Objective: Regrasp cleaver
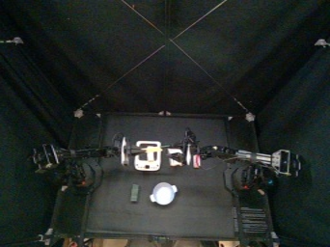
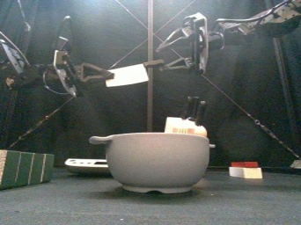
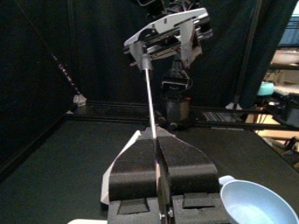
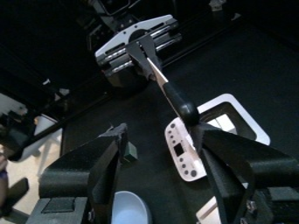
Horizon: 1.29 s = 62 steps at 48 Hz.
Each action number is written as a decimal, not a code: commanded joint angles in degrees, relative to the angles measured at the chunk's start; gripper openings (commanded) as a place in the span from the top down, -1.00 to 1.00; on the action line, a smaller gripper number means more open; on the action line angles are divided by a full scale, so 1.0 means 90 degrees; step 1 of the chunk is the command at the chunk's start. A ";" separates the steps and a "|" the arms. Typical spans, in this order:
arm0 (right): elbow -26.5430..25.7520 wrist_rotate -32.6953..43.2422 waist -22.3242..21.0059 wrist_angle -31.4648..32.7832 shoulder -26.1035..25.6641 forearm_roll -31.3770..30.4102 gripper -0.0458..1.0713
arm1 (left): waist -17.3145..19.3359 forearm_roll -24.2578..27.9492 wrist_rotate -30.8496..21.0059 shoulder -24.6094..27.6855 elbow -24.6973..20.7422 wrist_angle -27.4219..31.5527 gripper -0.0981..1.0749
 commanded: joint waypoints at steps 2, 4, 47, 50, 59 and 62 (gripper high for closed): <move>-0.0117 0.0020 -0.0020 0.0098 -0.0146 0.0859 -0.72 | 0.0029 0.0000 0.0117 -0.0068 -0.0010 0.0068 0.56; -0.0127 0.0010 -0.0020 0.0195 -0.0176 0.1299 -0.72 | 0.0029 0.0010 0.0176 -0.0088 0.0010 0.0078 0.56; -0.1563 -0.1680 -0.0029 0.4756 -0.0010 0.3926 -0.72 | 0.0020 -0.0010 0.0410 -0.0664 0.0215 0.1230 0.56; -0.1709 -0.2217 -0.0098 0.4922 0.0107 0.4346 -0.72 | 0.0020 0.0010 0.0410 -0.0664 0.0215 0.1309 0.56; -0.2041 -0.4297 -0.0586 0.5000 0.0283 0.6162 -0.71 | 0.0029 0.0010 0.0420 -0.0664 0.0234 0.1436 0.56; -0.2090 -0.5078 -0.0752 0.5020 0.0352 0.6787 -0.71 | 0.0029 0.0010 0.0420 -0.0664 0.0234 0.1484 0.56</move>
